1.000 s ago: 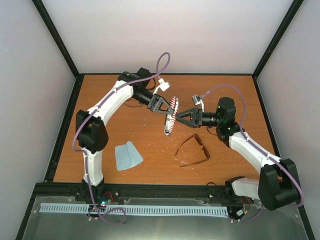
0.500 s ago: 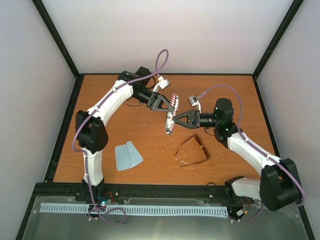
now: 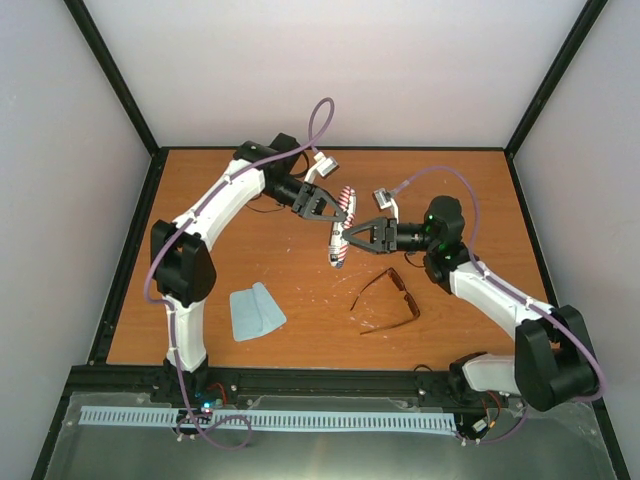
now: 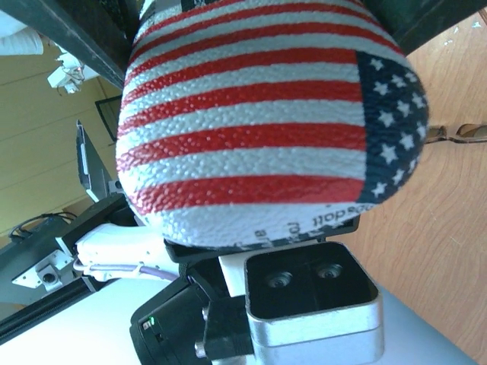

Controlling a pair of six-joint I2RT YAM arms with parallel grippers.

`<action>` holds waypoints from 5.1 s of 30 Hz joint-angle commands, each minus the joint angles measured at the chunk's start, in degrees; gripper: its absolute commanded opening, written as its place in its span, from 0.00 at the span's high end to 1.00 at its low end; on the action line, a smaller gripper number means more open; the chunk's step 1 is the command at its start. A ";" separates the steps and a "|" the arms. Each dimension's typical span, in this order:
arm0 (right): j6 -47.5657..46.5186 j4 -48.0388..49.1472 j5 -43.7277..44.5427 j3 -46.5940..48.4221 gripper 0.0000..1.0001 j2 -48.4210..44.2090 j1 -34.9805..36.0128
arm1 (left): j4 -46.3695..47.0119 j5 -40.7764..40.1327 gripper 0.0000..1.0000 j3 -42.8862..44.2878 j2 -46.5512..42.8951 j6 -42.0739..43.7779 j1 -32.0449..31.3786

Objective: Organize the sunglasses
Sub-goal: Open the sunglasses case, then place the sunglasses case at the center of the board.

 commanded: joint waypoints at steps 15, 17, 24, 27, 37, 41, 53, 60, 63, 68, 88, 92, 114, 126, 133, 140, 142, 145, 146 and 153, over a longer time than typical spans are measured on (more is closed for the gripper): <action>-0.88 0.33 0.32 1.85 0.87 1.06 0.34 | -0.21 -9.29 0.00 3.31 -2.49 2.67 0.01; -1.87 -1.29 0.27 2.24 0.89 0.67 0.33 | -0.15 -12.72 0.00 3.49 -2.78 2.99 0.06; -3.03 -3.76 0.15 2.57 0.97 -1.29 0.30 | -0.20 -21.91 0.00 1.58 -3.68 5.33 1.00; -3.92 -5.41 0.15 2.52 0.97 -2.21 0.35 | -0.25 -22.55 0.00 1.07 -3.79 5.75 2.24; -3.91 -6.07 -0.60 2.32 0.97 -4.81 0.13 | 0.40 -26.23 0.00 -3.45 -4.16 7.46 4.94; -4.20 -6.97 -0.64 2.47 0.97 -5.57 -0.08 | 1.26 -28.27 0.00 -3.97 -4.09 7.56 6.44; -5.21 -6.75 2.80 2.22 0.97 -4.24 -1.44 | -0.22 -24.76 0.00 -0.13 -5.14 7.54 12.71; 6.64 18.83 10.82 -4.53 0.97 0.47 -2.77 | 0.15 -15.44 0.00 -1.33 -7.72 2.52 12.74; 14.23 32.95 13.04 -5.97 0.97 5.02 -2.75 | 2.97 -11.85 0.00 -5.41 -10.36 0.75 12.74; 23.85 50.01 14.84 -5.56 0.97 12.04 -2.75 | 8.54 -11.28 0.03 -11.99 -14.55 -2.05 12.74; 29.08 54.97 13.11 -3.05 0.97 14.75 -2.75 | 12.86 -7.70 0.24 -9.75 -12.36 -5.48 10.41; 29.14 54.81 13.02 -3.20 0.97 14.60 -2.75 | 12.46 -8.85 0.26 -9.76 -12.82 -4.95 7.06; 28.34 52.07 12.10 -4.81 0.86 12.72 -2.78 | 10.66 -19.21 0.80 -4.35 -10.96 -4.79 5.36; 28.59 49.72 9.26 -5.98 0.48 14.45 -2.76 | 2.76 -32.23 0.89 8.84 -8.18 2.97 5.36; 17.82 31.02 4.74 -7.20 0.23 9.41 -3.46 | 1.23 -37.36 0.89 13.53 -8.18 5.71 6.43; -24.79 -44.47 11.00 3.83 0.18 -3.31 -10.16 | 3.94 -45.42 0.90 9.57 -9.10 13.48 6.53; -33.58 -59.79 15.86 8.04 0.18 -5.04 -14.37 | 6.80 -49.09 0.90 3.87 -9.67 17.98 6.38; -37.61 -69.55 25.37 12.35 0.19 -6.92 -18.95 | 14.32 -57.80 0.93 -6.12 -11.21 23.23 5.15; -37.42 -70.80 29.43 13.37 0.19 -7.34 -19.44 | 17.85 -61.09 0.94 -9.64 -11.96 24.00 4.66; -31.20 -70.31 46.83 13.96 0.19 -12.44 -19.47 | 41.63 -75.44 0.99 -28.86 -15.66 29.15 1.91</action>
